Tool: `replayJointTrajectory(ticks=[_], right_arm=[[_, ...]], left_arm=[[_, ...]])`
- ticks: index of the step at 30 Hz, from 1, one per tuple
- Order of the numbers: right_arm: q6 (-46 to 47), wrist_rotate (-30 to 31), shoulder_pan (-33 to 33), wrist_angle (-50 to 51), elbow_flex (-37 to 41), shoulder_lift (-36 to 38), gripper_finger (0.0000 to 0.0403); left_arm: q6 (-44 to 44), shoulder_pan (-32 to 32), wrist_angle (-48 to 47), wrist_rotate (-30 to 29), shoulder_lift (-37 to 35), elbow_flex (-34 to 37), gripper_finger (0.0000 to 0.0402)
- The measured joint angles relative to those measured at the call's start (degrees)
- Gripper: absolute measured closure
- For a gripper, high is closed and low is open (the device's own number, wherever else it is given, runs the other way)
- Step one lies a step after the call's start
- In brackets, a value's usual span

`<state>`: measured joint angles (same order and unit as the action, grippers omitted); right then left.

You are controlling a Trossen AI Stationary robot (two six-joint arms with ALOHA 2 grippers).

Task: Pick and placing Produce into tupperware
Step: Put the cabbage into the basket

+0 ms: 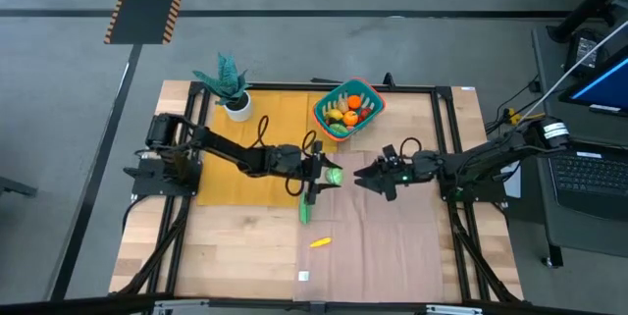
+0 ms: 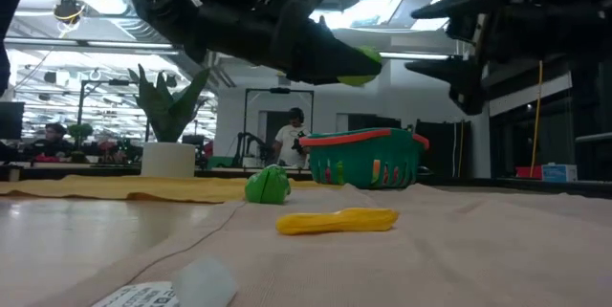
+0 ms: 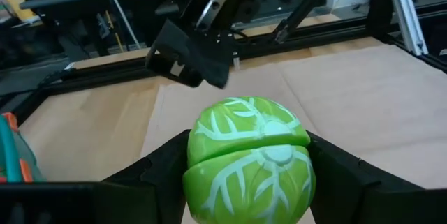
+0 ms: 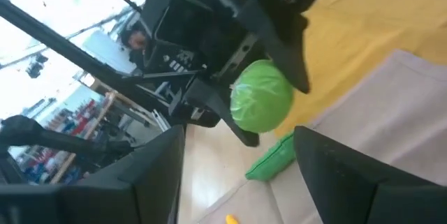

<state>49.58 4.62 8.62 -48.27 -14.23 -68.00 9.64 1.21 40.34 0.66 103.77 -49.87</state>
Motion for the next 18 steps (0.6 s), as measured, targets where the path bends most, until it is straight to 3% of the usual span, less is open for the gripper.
replayJointTrajectory(ticks=[18], right_arm=[[-0.28,-3.65,-3.17,-1.00,-8.87,-13.32,0.0131]], left_arm=[[1.30,0.46,-2.10,0.75,0.11,0.13,0.0183]])
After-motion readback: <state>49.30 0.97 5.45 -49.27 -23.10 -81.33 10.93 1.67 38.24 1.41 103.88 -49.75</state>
